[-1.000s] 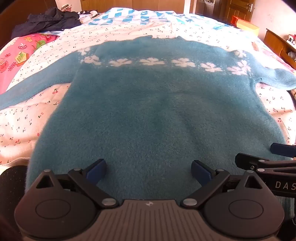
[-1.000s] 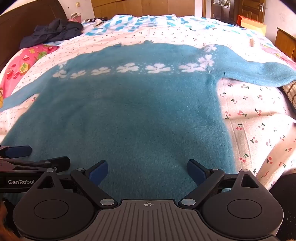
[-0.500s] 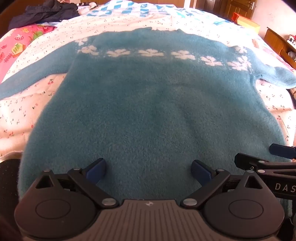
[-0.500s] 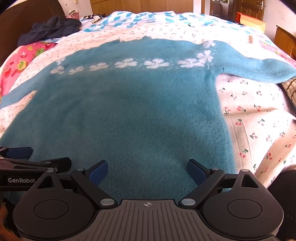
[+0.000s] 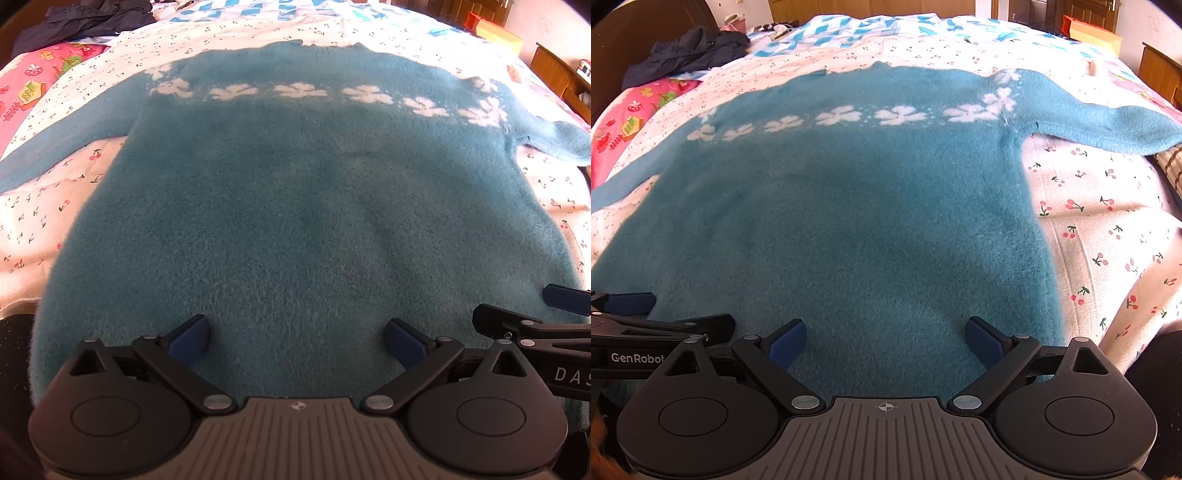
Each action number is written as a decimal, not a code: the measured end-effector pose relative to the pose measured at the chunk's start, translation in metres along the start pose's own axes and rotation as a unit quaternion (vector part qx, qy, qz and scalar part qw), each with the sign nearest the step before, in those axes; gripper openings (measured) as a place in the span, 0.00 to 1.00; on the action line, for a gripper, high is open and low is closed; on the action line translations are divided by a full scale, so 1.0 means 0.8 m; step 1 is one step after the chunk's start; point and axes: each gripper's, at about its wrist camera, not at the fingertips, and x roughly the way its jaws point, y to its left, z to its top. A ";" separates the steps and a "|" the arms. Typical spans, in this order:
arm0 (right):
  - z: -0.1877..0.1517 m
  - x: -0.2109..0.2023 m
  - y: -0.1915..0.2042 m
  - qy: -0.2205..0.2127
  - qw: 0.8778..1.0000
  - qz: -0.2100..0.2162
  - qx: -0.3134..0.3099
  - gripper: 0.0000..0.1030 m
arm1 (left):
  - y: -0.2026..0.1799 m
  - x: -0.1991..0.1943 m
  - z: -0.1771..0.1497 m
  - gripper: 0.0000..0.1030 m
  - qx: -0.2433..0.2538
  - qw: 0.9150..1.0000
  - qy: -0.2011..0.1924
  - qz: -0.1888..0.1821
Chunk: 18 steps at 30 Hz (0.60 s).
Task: Fold small clothes
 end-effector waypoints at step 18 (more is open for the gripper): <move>-0.001 0.000 -0.002 0.007 1.000 0.001 0.003 0.92 | 0.002 -0.002 0.001 1.00 0.012 1.000 -0.003 0.007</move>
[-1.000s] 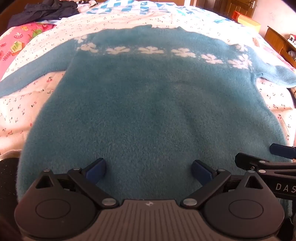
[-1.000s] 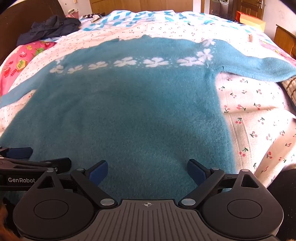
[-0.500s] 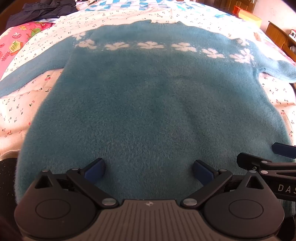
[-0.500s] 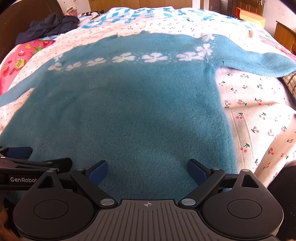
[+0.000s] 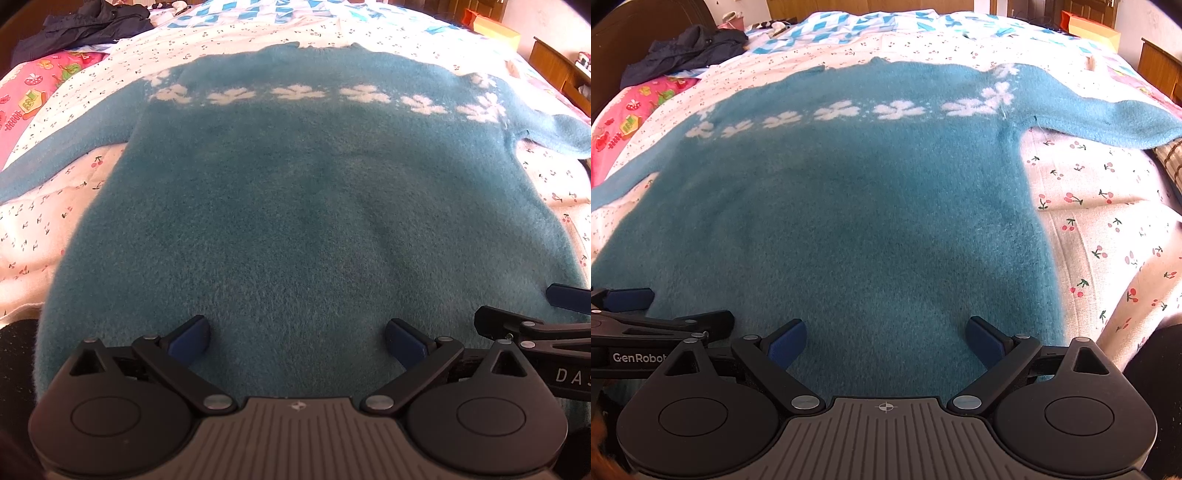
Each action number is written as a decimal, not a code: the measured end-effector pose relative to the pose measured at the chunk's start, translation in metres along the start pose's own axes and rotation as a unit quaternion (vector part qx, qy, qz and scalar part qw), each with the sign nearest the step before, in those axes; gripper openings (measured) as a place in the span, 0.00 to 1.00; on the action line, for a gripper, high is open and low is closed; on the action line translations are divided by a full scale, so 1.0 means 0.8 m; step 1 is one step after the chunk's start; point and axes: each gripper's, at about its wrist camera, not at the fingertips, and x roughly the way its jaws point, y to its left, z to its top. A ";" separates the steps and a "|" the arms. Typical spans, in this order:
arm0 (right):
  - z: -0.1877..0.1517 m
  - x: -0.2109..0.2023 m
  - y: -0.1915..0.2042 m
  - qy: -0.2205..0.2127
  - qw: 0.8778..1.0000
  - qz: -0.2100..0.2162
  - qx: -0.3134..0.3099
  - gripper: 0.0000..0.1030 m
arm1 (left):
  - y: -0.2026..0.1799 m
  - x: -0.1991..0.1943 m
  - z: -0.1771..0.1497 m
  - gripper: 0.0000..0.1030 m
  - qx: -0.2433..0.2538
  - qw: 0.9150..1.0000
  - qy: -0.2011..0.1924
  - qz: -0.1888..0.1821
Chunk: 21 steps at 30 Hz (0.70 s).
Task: Fold small clothes
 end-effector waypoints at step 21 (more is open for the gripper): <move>-0.001 0.006 0.000 0.018 1.000 -0.003 0.000 0.93 | -0.004 0.000 -0.001 1.00 0.017 1.000 -0.001 0.015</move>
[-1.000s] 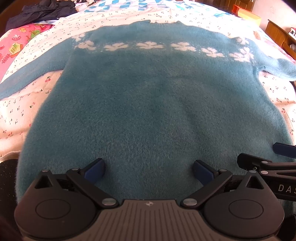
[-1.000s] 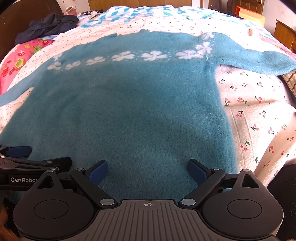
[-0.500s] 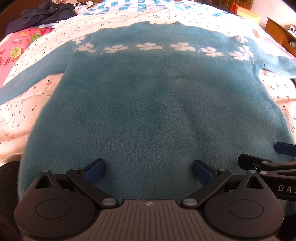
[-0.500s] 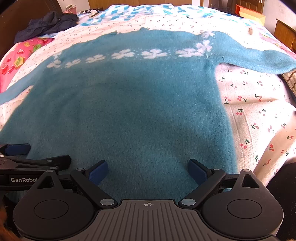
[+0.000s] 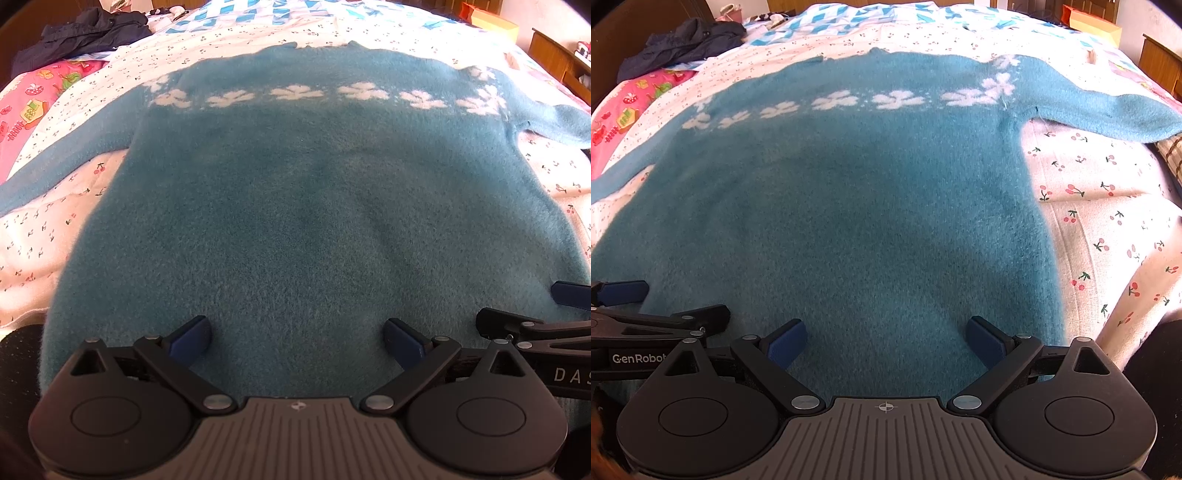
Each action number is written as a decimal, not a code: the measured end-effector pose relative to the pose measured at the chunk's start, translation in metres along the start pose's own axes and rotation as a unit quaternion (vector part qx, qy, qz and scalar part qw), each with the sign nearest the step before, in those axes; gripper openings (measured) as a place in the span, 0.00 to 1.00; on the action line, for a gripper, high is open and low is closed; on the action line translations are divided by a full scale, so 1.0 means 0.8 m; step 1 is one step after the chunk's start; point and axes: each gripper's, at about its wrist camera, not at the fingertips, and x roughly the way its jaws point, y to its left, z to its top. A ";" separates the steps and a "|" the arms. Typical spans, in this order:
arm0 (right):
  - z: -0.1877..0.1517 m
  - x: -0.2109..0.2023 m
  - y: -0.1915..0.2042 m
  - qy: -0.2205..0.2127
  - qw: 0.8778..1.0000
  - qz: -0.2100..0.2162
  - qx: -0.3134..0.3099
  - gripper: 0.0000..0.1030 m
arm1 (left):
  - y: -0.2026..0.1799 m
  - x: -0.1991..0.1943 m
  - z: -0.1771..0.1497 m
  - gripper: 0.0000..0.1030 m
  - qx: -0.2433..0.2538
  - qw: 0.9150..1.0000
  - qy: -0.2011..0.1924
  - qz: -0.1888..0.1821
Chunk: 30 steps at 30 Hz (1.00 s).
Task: Fold small clothes
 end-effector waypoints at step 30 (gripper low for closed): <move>0.001 -0.009 0.002 -0.014 1.000 -0.011 0.001 0.94 | -0.003 -0.005 -0.001 0.98 0.014 1.000 -0.011 0.008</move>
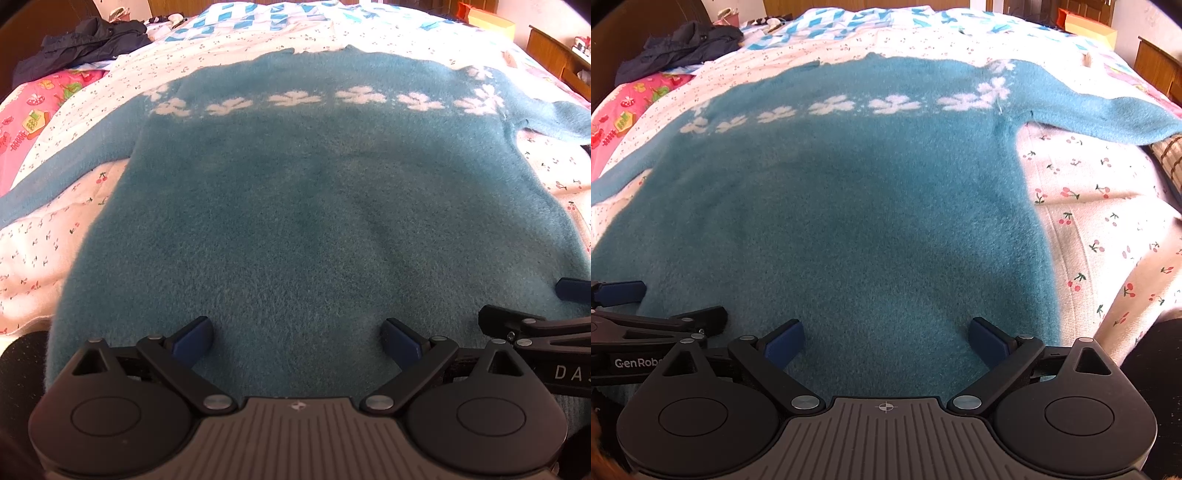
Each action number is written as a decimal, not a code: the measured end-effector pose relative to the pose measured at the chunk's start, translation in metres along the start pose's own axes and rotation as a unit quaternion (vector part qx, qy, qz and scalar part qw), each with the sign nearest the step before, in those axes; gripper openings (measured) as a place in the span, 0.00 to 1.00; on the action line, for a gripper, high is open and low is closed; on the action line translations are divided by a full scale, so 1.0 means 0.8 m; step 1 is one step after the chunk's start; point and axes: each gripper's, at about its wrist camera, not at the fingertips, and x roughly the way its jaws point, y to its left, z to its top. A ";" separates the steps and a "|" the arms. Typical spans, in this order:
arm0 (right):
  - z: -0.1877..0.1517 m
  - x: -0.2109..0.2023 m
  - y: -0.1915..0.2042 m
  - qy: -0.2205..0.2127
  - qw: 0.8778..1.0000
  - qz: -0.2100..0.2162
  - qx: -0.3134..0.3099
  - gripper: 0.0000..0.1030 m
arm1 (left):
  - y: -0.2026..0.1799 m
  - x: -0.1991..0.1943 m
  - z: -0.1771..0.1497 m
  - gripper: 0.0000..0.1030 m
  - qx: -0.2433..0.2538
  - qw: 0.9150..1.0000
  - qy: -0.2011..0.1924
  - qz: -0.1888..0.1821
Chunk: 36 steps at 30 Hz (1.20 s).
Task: Fold small clothes
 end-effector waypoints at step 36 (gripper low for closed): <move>-0.001 -0.021 0.014 -0.034 0.999 -0.029 -0.025 0.94 | 0.000 -0.017 -0.003 0.95 0.012 0.999 -0.034 0.007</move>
